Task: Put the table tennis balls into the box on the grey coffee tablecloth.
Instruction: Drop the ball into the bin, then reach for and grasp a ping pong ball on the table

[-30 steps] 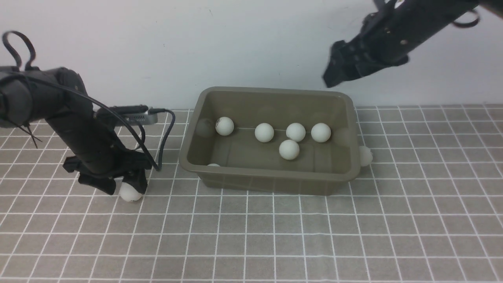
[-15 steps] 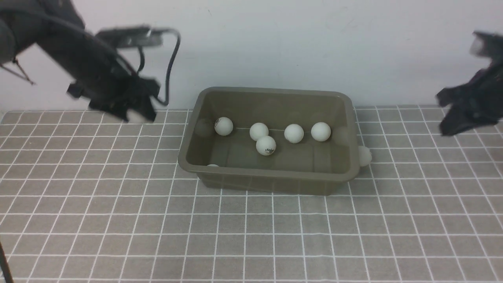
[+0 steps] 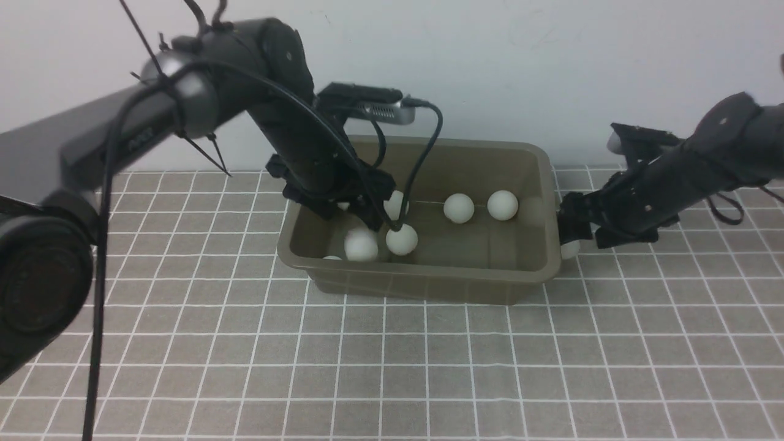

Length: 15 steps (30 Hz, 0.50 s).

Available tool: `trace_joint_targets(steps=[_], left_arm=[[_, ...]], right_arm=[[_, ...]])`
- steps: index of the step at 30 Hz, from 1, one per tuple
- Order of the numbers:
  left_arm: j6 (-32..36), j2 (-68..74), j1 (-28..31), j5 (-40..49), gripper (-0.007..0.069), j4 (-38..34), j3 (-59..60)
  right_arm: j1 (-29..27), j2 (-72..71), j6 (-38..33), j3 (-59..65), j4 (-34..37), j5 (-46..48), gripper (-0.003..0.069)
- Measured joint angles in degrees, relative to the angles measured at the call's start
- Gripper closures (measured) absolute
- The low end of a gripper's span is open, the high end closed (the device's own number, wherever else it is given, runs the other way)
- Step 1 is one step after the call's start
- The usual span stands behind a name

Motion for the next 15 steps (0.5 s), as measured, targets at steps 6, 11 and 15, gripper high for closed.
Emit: trace_joint_targets(steps=[6,11,15], left_arm=[[-6.86,-1.89,0.18,5.53,0.0246,5.49,-4.22],[-8.31,-9.73,2.32,10.22,0.0599,14.85,-8.24],[-9.31,-15.72,6.39,10.71,0.0629,15.60,-7.91]], right_arm=[[0.41,1.69,1.14,0.00,-0.26,-2.98,0.0323],[-1.51,-3.66,2.78,-0.15,-0.69,2.08,0.0295],[-0.69,-11.80,2.64,-4.05,3.06,6.15,0.0295]])
